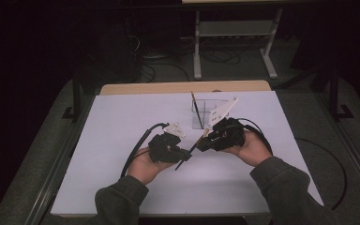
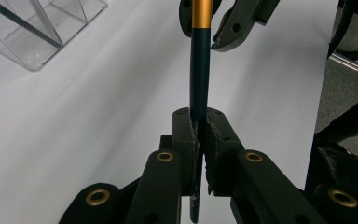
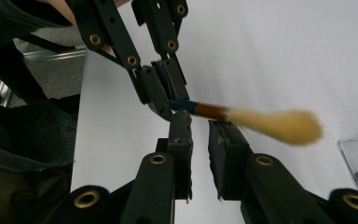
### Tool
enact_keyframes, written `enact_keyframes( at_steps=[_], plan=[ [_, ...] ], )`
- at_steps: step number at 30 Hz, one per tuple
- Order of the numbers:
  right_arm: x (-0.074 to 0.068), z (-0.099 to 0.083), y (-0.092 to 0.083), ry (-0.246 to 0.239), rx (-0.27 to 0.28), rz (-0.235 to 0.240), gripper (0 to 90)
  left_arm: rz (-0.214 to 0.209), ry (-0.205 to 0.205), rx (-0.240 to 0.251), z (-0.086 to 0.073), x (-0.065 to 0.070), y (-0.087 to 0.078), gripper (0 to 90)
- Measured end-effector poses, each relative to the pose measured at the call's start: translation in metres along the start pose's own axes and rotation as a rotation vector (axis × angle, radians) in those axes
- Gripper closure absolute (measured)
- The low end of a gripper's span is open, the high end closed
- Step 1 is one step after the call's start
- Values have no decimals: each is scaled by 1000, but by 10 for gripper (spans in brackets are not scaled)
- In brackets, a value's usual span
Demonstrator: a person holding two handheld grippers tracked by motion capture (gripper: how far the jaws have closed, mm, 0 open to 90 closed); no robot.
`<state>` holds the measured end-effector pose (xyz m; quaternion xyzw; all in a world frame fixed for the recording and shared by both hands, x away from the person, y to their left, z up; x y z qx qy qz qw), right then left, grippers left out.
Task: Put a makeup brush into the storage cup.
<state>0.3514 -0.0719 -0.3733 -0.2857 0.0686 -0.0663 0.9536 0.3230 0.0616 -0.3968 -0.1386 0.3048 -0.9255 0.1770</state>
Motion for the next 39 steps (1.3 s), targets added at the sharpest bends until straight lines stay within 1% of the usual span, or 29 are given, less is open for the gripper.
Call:
enact_keyframes(
  at_steps=[1,3,4,5,8,9,13,14,22,24,29,30,32,33,34,39],
  plan=[
    [0,0,0,-3,1,0,781,-1,-1,0,0,0,1,836],
    [0,1,0,7,0,4,782,-1,-1,1,0,0,2,836],
    [0,2,0,4,11,8,781,-2,2,-1,0,0,2,836],
    [-1,3,0,14,18,12,782,-5,2,-5,0,1,2,837],
    [0,4,1,19,26,20,782,-3,11,-3,1,1,4,837],
    [-1,4,1,20,31,24,781,-4,5,-2,1,2,4,837],
    [-1,6,1,32,46,36,779,-5,18,1,2,3,5,838],
    [-1,6,1,44,53,39,779,-7,23,-1,2,3,5,838],
    [-1,7,1,62,79,62,786,-4,27,4,3,4,7,837],
    [-2,7,1,66,79,68,797,-6,26,1,3,5,8,837],
    [-3,7,2,77,84,87,813,-7,40,-9,3,5,9,837],
    [-3,8,2,79,87,91,815,-5,38,-1,4,6,9,836],
    [-4,8,2,82,90,95,818,-7,40,-2,4,6,10,836],
    [-3,8,2,75,93,96,819,-10,36,2,4,7,10,836],
    [-3,8,1,79,93,98,821,-12,32,3,5,7,10,836],
    [-4,9,1,89,101,107,826,-17,37,3,5,8,11,834]
  ],
)
Point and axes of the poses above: each handheld gripper's, and its own axes: y roughly forward along the jaws, z roughly out of its top, x roughly to its right, the point moved 6 cm from there along y, roughly forward along the jaws, and after that the axes turned 11 degrees about x, right-handed, at the moved point
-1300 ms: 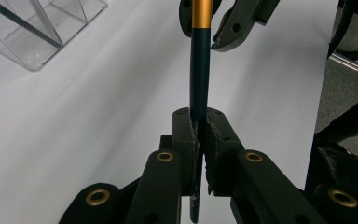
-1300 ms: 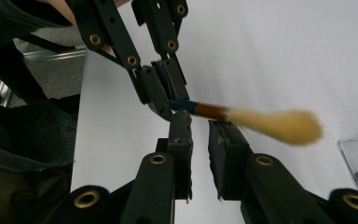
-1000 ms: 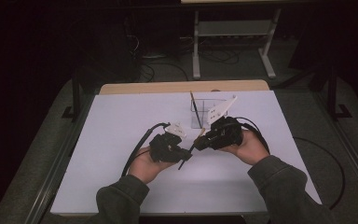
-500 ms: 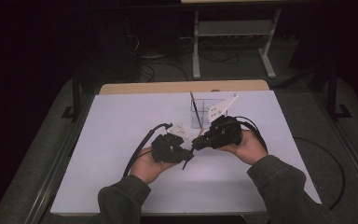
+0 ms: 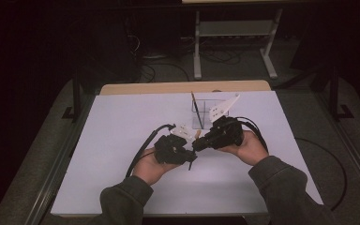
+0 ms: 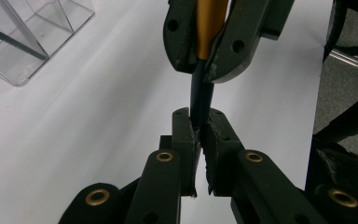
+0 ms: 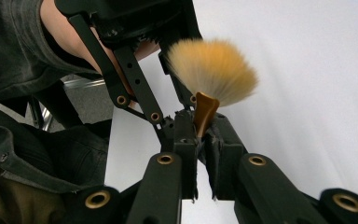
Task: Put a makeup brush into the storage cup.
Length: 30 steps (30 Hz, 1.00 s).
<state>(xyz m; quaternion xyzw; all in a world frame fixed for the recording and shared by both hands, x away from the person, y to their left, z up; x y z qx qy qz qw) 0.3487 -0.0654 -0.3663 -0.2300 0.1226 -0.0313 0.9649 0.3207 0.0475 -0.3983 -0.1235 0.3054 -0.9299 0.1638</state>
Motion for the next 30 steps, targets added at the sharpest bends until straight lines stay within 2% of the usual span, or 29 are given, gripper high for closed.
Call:
enact_keyframes(
  at_steps=[9,13,15,20,27,30],
  plan=[
    [0,0,1,6,17,9,827,-6,5,3,0,1,1,821],
    [0,0,3,12,17,16,828,-4,23,-10,-1,1,2,814],
    [1,0,4,0,17,14,828,-6,22,-7,-1,1,2,814],
    [0,0,3,3,21,19,828,-12,12,0,0,2,2,813],
    [0,0,3,5,11,18,828,-17,24,-7,-1,1,2,807],
    [0,0,3,3,1,15,829,-17,25,-8,-1,2,2,777]
  ],
)
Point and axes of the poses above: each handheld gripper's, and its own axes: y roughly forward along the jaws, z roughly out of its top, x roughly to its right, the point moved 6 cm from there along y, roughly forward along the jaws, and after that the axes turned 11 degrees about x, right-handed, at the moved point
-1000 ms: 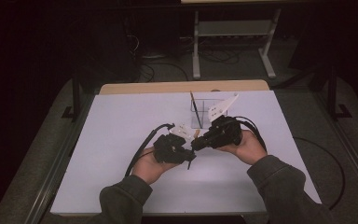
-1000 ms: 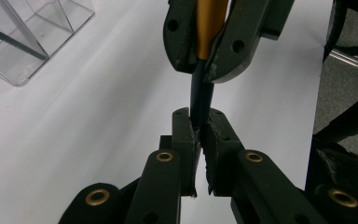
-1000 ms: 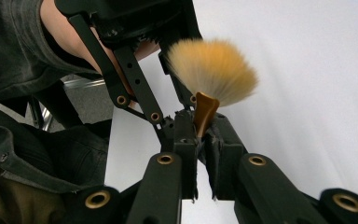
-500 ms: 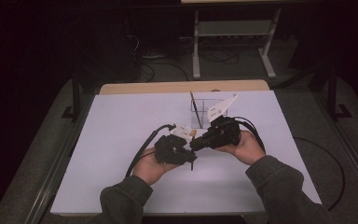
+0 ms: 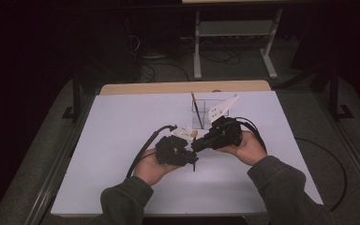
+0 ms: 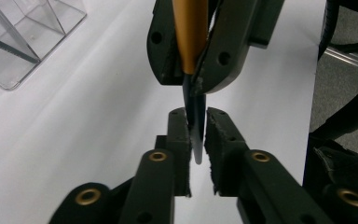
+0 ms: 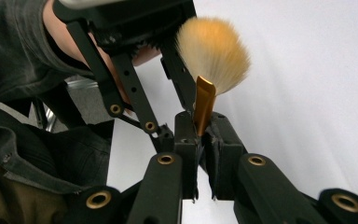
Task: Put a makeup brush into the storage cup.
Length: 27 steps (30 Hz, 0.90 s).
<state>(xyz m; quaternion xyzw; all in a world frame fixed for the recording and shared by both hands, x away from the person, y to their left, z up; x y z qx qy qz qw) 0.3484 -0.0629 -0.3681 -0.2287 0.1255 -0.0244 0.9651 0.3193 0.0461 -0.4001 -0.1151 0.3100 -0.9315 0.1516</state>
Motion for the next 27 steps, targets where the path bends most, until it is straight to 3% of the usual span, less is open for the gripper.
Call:
enact_keyframes(
  at_steps=[11,27],
  plan=[
    [5,-6,-4,-4,-46,-28,829,17,-25,23,-7,-3,-7,717],
    [13,-9,-16,-13,-96,-86,829,33,-23,24,-19,-9,-20,697]
  ],
)
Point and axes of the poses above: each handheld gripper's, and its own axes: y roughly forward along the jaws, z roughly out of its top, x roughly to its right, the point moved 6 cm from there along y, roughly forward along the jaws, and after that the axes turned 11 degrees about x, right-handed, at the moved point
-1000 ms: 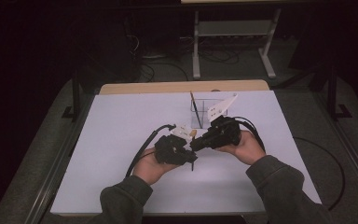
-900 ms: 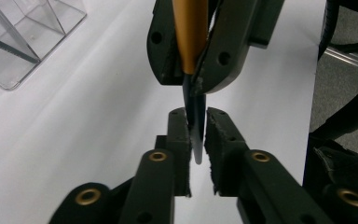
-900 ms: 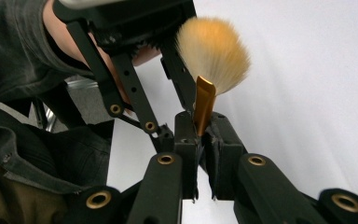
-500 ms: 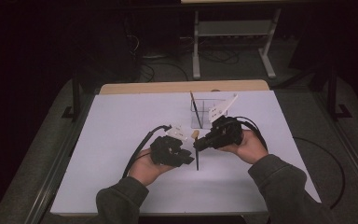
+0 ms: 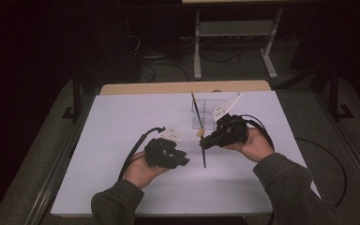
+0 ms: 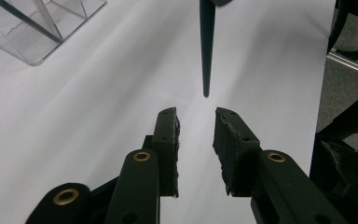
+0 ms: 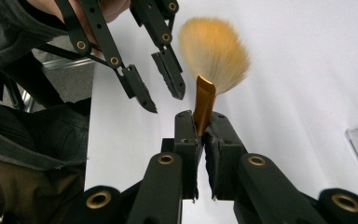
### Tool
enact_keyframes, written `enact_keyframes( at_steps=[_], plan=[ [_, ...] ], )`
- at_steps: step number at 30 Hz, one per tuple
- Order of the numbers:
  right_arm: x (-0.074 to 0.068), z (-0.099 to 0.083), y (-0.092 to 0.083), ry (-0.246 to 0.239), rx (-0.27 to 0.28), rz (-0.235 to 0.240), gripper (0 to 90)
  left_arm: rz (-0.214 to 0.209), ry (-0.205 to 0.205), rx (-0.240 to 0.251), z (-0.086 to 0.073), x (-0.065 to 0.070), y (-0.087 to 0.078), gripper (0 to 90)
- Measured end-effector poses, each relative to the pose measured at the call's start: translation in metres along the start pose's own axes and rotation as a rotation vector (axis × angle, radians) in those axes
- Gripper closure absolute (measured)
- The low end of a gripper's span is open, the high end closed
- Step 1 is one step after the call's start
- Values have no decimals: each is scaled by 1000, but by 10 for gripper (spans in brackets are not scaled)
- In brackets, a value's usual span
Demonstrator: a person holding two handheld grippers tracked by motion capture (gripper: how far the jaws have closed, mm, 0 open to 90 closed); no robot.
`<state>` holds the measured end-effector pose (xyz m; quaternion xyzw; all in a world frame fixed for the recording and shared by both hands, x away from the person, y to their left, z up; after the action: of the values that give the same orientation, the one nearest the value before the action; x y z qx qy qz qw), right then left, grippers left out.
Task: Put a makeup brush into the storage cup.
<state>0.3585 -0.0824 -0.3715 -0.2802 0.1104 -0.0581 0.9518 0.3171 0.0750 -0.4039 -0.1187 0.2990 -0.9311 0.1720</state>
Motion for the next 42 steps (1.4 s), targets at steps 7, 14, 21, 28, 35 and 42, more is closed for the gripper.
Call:
enact_keyframes(
  at_steps=[7,14,21,28,35,42],
  plan=[
    [3,-2,-6,9,-24,-21,829,9,-7,8,-6,-1,-5,683],
    [8,-4,-11,9,-38,-39,829,20,-22,22,-11,-3,-12,671],
    [12,-4,-14,0,-43,-50,829,28,-11,18,-15,-5,-17,664],
    [14,-3,-18,0,-53,-64,829,33,-14,32,-17,-5,-22,658],
    [18,-3,-24,-6,-59,-80,829,42,-17,55,-20,-6,-27,635],
    [23,-5,-29,4,-75,-101,829,49,-9,59,-25,-6,-33,606]
  ],
)
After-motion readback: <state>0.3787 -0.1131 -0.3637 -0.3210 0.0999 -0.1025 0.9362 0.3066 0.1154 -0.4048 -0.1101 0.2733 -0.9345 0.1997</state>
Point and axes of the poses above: each handheld gripper's, and its own axes: y roughly forward along the jaws, z roughly out of its top, x roughly to its right, the point moved 6 cm from there along y, roughly forward along the jaws, and after that the axes turned 11 degrees about x, right-handed, at the moved point
